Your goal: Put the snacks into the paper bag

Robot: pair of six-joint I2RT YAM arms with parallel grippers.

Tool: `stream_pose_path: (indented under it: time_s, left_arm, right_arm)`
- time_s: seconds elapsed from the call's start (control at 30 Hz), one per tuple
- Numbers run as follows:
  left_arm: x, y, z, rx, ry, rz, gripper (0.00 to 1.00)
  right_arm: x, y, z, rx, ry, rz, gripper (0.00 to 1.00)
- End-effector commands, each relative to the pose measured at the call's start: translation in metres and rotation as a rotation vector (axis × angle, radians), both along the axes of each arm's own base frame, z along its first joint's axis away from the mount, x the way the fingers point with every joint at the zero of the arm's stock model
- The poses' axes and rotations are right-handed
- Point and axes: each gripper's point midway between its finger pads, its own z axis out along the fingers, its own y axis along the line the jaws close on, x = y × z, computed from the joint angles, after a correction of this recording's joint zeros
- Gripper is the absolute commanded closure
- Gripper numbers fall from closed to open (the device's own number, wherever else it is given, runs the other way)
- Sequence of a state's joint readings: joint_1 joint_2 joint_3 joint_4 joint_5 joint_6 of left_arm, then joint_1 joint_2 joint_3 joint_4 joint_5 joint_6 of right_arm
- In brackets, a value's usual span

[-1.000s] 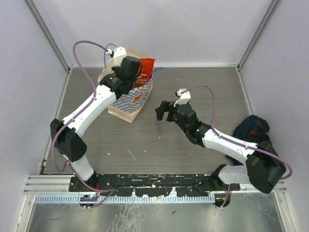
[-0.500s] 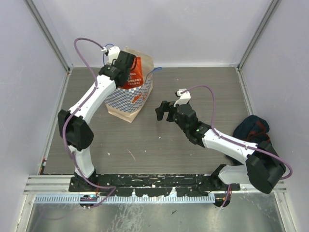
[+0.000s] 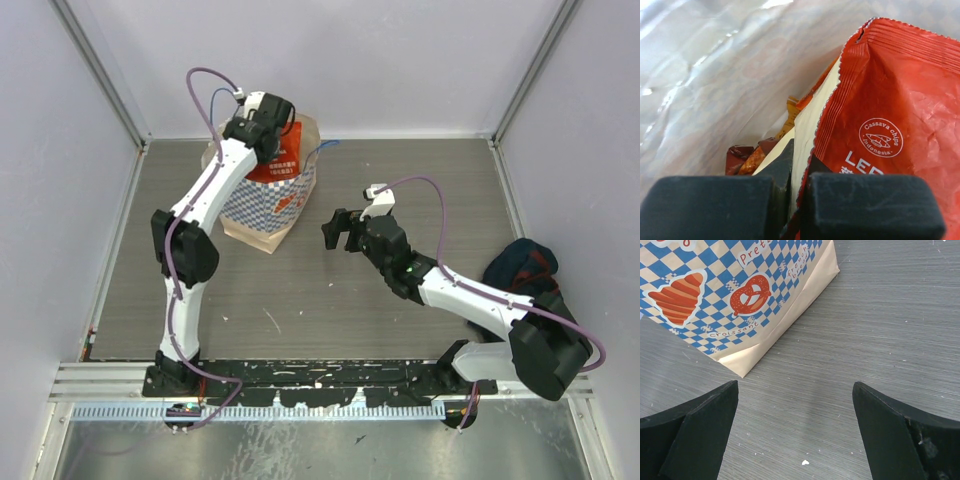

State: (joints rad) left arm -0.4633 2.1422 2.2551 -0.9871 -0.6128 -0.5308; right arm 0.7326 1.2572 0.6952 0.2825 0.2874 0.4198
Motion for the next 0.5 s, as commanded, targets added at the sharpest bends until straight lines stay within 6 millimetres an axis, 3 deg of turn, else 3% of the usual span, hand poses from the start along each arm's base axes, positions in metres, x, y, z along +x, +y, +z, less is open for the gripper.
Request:
stream_pose_path:
  time_s: [0.0, 0.2, 0.37, 0.4, 0.47]
  left_arm:
    - [-0.003, -0.006, -0.025, 0.012, 0.120, -0.073, 1.00]
    - [-0.002, -0.006, -0.048, 0.006, 0.200, -0.086, 1.00]
    - [-0.004, -0.001, -0.045, 0.021, 0.195, -0.073, 0.96]
    - [-0.005, 0.000, -0.043, 0.019, 0.190, -0.072, 0.94]
    - [-0.006, 0.000, -0.034, 0.011, 0.171, -0.070, 0.76]
  right_arm:
    - [0.006, -0.001, 0.030, 0.043, -0.071, -0.017, 0.00]
    - [0.006, 0.000, 0.030, 0.041, -0.071, -0.016, 0.00]
    - [0.006, 0.000, 0.030, 0.043, -0.070, -0.015, 0.00]
    - [0.006, 0.000, 0.029, 0.042, -0.069, -0.014, 0.00]
    - [0.006, 0.001, 0.029, 0.044, -0.067, -0.012, 0.00]
